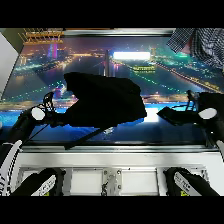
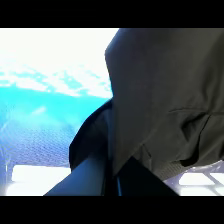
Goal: Fold the clothes and pants, and hang the long-sleeved shirts on hangers.
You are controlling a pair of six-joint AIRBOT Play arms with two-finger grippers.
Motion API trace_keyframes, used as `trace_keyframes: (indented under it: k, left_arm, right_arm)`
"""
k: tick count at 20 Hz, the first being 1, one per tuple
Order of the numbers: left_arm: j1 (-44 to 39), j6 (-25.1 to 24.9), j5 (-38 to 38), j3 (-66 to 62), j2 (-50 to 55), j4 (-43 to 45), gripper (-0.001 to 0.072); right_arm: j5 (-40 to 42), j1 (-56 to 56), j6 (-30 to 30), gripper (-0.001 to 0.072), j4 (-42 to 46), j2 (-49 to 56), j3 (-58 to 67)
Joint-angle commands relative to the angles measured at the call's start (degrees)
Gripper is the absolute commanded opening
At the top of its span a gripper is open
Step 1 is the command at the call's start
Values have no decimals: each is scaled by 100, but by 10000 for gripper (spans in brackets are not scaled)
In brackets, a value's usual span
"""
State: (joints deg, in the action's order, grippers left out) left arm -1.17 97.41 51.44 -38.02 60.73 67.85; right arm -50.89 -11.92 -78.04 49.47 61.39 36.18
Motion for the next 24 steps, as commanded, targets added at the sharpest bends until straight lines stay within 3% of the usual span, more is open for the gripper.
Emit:
trace_keyframes:
  k: [1,7,8,10,12,16,20,24]
  left_arm:
    - [68,-15,-4,-17,-83,9,5]
    - [68,-15,-20,-17,-83,15,5]
    - [68,-15,-39,-17,-83,15,5]
    - [68,-15,-48,-17,-83,15,5]
    - [68,-20,-50,-17,-83,15,5]
    - [420,-136,258,-743,-256,31,4]
    - [789,-251,514,-3060,-1202,-2,4]
    - [649,-249,404,-4927,-2120,4,5]
  right_arm:
    - [1143,970,155,539,-1056,999,-229]
    - [1926,1808,1119,538,-2769,1668,-98]
    - [2011,1808,1130,511,-2813,1668,-70]
    - [2111,1808,1285,296,-2806,1665,-26]
    - [2092,1808,1628,25,-2763,1659,24]
    - [1519,1694,1709,23,-1648,1036,909]
    - [195,1497,791,23,138,-164,3340]
    - [-389,1499,328,23,323,-1102,5062]
